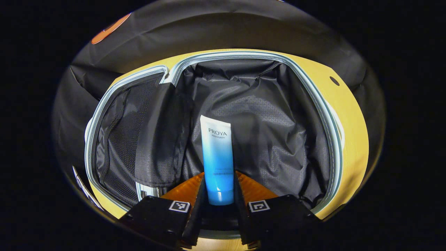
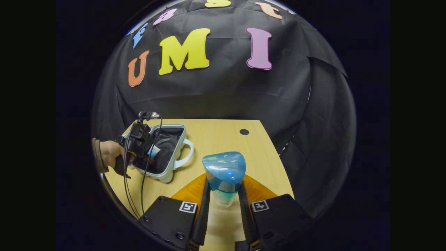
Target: First open the suitcase, pack the skin care products into it, and then close the suitcase.
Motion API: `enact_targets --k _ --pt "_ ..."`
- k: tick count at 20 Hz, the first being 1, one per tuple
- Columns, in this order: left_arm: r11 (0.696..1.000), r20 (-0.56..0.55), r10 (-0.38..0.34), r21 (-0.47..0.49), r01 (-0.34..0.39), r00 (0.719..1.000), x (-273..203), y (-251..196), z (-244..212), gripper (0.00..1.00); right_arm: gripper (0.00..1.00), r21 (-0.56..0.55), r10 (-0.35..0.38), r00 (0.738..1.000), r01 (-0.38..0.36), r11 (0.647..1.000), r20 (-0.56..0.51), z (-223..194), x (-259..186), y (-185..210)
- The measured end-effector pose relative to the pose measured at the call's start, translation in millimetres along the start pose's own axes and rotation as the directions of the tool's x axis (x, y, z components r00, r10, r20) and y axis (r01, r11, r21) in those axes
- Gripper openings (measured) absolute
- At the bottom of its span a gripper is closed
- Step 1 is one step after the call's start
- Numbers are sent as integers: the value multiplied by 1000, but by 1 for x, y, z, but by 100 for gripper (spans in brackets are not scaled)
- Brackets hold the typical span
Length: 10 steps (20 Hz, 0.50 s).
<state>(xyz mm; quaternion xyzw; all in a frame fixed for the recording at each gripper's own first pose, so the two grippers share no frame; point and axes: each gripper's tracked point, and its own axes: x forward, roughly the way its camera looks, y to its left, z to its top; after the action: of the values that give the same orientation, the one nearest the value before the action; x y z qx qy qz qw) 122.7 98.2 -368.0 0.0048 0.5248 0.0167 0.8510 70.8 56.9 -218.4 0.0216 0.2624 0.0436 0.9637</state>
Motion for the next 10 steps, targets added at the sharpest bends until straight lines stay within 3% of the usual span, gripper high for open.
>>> enact_targets --k 1,2,5,7,9,10 --pt "1000 4 -1 -10 2 1000 0 0 -1 55 40 -1 22 1000 -22 1000 -8 2 3 11" --pt "999 13 -17 -28 17 1000 -2 -2 -1 51 40 4 44 999 -43 999 -15 5 6 23" --pt "996 85 -60 -60 65 995 -18 -7 6 87 40 -3 113 994 -113 994 -7 24 18 65" --pt "997 194 -66 -37 75 979 -47 -4 23 85 40 -3 149 989 -149 989 0 40 28 93" --pt "999 363 -46 7 47 931 -87 8 47 88 40 3 184 983 -184 983 -1 53 39 123" --pt "999 448 -28 27 17 893 -108 18 59 96 40 0 199 980 -199 980 -7 58 47 138"
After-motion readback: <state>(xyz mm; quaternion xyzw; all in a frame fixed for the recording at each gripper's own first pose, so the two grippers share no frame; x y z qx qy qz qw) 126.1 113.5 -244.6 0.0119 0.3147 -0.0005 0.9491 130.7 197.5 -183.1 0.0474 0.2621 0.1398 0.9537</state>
